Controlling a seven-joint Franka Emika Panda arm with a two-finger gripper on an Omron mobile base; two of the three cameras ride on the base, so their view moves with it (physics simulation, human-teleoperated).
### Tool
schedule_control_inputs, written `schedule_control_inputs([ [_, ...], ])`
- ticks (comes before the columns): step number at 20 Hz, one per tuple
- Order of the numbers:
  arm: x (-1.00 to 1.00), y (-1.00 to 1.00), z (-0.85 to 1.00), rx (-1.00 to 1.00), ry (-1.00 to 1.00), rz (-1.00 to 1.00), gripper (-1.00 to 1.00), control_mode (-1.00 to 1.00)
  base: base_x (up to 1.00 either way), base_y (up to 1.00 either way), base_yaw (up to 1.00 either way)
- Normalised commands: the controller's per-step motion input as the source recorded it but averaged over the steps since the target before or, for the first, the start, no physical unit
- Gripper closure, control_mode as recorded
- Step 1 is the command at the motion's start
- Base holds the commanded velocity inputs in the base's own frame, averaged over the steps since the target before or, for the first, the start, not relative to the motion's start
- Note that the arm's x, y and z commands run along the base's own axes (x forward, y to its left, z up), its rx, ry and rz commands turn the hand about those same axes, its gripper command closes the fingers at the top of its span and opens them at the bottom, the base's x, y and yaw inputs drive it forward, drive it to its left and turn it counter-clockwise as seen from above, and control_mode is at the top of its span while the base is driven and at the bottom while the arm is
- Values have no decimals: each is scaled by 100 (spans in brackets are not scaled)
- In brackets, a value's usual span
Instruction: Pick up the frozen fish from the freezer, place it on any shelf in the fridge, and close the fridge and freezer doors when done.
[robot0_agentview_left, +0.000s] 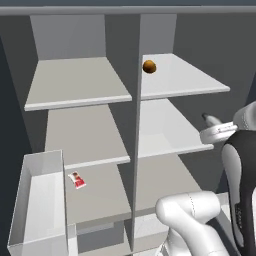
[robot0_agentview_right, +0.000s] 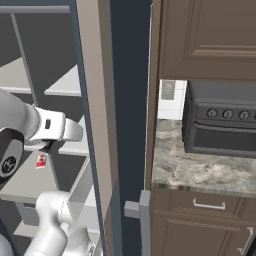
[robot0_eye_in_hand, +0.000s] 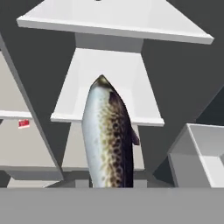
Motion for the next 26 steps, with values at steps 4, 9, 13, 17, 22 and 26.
schedule_control_inputs([
  [4,52,-34,59,5,-29,-19,100,-100,0,0,0],
  [9,88,-22,40,3,-12,-19,100,-100,0,0,0],
  [13,100,-9,16,3,-3,-7,100,-100,0,0,0],
  [17,100,0,2,1,7,0,100,-100,0,0,0],
  [22,100,0,0,0,12,0,100,-100,0,0,0],
  [26,100,-14,-1,0,6,2,100,-100,0,0,0],
])
